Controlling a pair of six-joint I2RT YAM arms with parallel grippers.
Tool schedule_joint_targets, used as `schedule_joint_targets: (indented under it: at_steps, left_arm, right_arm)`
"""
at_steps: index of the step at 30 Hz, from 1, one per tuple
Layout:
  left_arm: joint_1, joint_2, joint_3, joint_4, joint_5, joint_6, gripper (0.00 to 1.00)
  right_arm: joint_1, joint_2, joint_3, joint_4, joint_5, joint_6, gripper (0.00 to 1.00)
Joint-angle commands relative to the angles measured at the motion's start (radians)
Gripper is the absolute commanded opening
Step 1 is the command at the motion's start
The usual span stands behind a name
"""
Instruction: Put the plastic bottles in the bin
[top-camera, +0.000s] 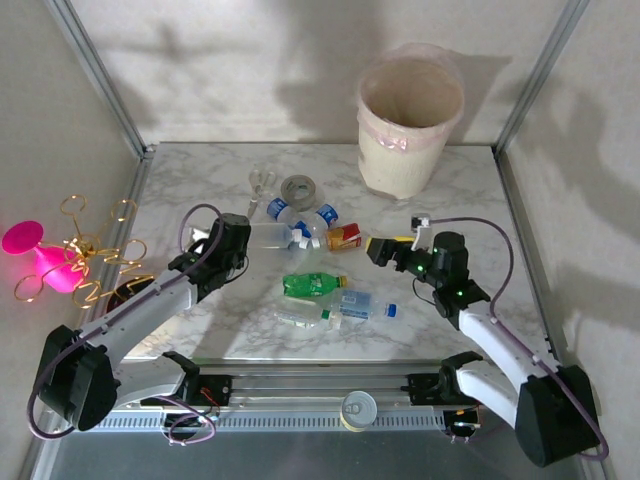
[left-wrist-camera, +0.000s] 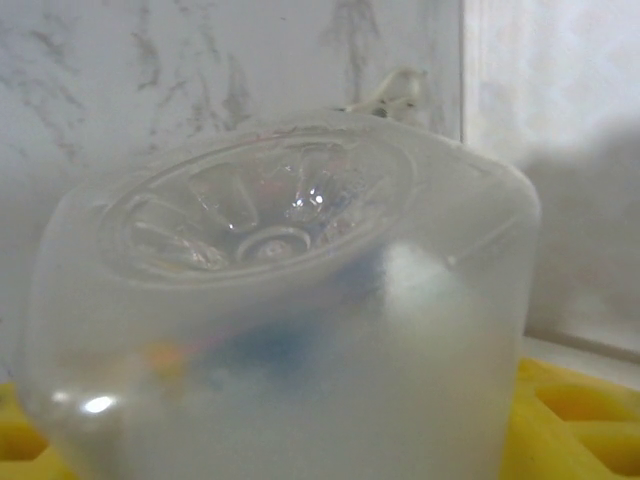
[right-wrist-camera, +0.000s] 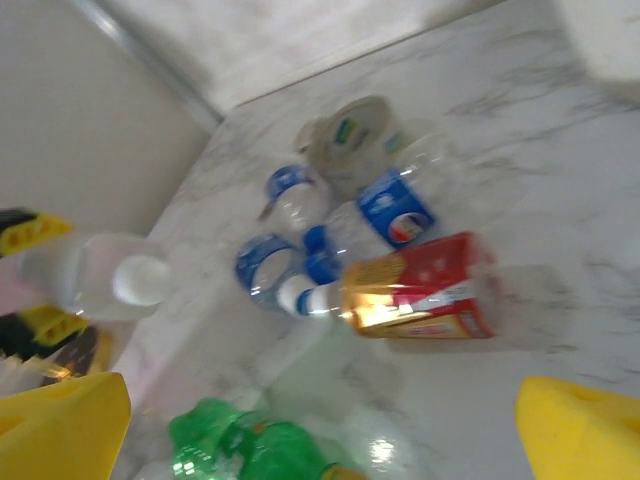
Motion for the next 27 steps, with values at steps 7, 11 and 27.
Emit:
schedule_joint_targets:
  at_steps: [7,11,27]
  left_arm:
    - [-0.111,0.099,0.107,0.138,0.042,0.253,0.45]
    - [-0.177,0.15,0.134,0.162,0.071,0.281,0.45]
    - [-0.261,0.093,0.057,0.289,0.125,0.339,0.46]
  right_arm:
    - [0.155,0.233,0.282,-0.01,-0.262,-0.146,0.99]
    - [0.214,0.321,0.351,-0.019,-0.251,-0.163,0.99]
    - [0.287,0.427,0.356,-0.038,-0.262,-0.185,0.86]
